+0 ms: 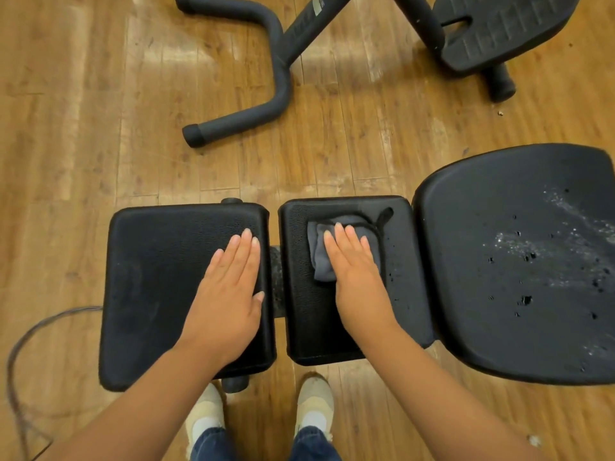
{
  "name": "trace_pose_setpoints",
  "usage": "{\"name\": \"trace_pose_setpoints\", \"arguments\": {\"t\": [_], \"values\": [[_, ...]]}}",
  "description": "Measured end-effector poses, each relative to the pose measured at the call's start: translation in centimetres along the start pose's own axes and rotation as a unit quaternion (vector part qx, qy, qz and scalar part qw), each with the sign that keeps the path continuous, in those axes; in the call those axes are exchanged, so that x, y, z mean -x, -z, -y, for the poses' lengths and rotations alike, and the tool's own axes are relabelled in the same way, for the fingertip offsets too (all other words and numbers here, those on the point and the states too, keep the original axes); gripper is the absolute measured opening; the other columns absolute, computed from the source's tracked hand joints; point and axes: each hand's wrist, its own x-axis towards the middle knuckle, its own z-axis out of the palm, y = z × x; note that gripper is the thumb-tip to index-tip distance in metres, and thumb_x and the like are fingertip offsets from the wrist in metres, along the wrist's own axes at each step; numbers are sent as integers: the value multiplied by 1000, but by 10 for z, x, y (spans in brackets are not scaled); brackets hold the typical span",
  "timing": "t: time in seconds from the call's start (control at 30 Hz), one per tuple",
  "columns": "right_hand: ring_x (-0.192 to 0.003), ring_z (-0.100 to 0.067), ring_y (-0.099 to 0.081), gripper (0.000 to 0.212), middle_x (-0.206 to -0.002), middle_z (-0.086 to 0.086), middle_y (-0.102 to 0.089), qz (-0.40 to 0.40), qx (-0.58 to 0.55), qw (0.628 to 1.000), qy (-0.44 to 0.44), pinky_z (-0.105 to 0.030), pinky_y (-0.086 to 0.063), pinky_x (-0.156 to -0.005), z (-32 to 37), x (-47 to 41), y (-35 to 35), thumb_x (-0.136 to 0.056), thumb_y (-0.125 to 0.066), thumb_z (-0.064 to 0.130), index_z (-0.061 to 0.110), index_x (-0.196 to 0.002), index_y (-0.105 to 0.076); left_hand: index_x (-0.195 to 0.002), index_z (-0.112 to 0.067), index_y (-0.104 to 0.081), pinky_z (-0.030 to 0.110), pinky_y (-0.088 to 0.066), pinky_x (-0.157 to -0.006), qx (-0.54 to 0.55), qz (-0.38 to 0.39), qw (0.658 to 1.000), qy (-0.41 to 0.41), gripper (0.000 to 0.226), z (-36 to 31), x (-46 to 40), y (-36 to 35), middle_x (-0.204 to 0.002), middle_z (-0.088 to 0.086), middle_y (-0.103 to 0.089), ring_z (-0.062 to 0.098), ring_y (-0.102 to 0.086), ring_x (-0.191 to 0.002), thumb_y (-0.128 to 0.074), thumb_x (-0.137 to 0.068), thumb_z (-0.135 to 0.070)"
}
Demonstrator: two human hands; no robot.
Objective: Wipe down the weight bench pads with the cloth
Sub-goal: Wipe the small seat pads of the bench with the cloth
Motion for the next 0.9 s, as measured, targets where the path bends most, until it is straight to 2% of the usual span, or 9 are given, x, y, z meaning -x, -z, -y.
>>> {"name": "trace_pose_setpoints", "arguments": {"t": [0.1, 0.3, 0.43, 0.5, 0.6, 0.67, 0.73, 0.83, 0.9], "values": [[-143, -20, 10, 74, -157, -7, 2, 14, 22, 1000, -14, -27, 18, -110, 0, -27, 8, -87, -38, -13, 12, -148, -5, -149, -12, -3, 29, 10, -115, 2, 2, 1000, 2, 68, -1, -1, -1, -157, 3, 4, 13, 11, -144, -16, -87, -39], [-143, -22, 11, 75, -157, -8, 6, 29, 34, 998, -45, -32, 11, -115, 9, -42, 12, -86, -36, -12, 12, -149, -2, -148, -14, 0, 29, 10, -116, -1, 7, 1000, 1, 71, 1, -1, -1, -156, 3, 7, 13, 12, -144, -15, -85, -42], [-143, -21, 14, 75, -156, -8, 10, 47, 28, 998, -44, -30, 17, -111, 9, -16, 11, -87, -36, -10, 10, -148, 3, -148, -14, 1, 30, 9, -116, -10, 14, 1000, 5, 71, 0, -1, 0, -157, 3, 7, 14, 11, -144, -12, -85, -43], [-144, -25, 2, 75, -156, -12, 0, 14, 36, 999, -34, -32, 14, -112, 6, 7, 0, -85, -44, -10, 7, -148, -6, -147, -14, 2, 30, 9, -116, -12, 16, 1000, 6, 70, -1, -1, 0, -157, 3, 7, 14, 11, -144, -12, -85, -43], [-131, -32, -39, 93, -140, -18, -44, -4, 58, 997, -49, -41, -9, -116, 5, 49, -20, -49, -75, -14, 2, -135, -42, -148, -14, 2, 31, 8, -116, -15, 19, 1000, 0, 70, 1, -1, 0, -157, 4, 7, 14, 11, -144, -13, -86, -43], [-138, -28, -26, 108, -145, -14, -38, 4, 37, 998, -45, -38, -9, -112, 1, 80, -31, -43, -74, -16, 4, -140, -32, -148, -13, 2, 29, 10, -115, -20, 18, 1000, -2, 69, 3, 0, 0, -157, 3, 7, 14, 12, -144, -14, -87, -42], [-144, -23, 1, 118, -153, -10, -14, 34, 32, 999, -16, -37, -5, -113, -1, 106, -38, -50, -74, -1, 6, -148, -8, -148, -13, 2, 29, 10, -115, -20, 15, 1000, -2, 68, 3, 0, 0, -157, 3, 7, 14, 12, -144, -18, -89, -41], [-143, -23, 9, 83, -156, -10, 8, 49, 58, 997, 5, -37, -3, -112, -6, 130, -42, -79, -40, 22, 6, -147, 5, -148, -13, 2, 30, 9, -116, -1, 14, 1000, 1, 66, 1, 0, 1, -156, 2, 9, 13, 14, -143, -35, -96, -31], [-144, -21, 7, 77, -156, -10, -3, 50, 68, 996, 0, -36, -4, -113, -10, 135, -40, -82, -33, 23, 8, -147, 5, -147, -14, 3, 31, 8, -116, 9, 23, 1000, 1, 67, 0, 0, 2, -155, 1, 11, 12, 15, -143, -39, -96, -27]]}}
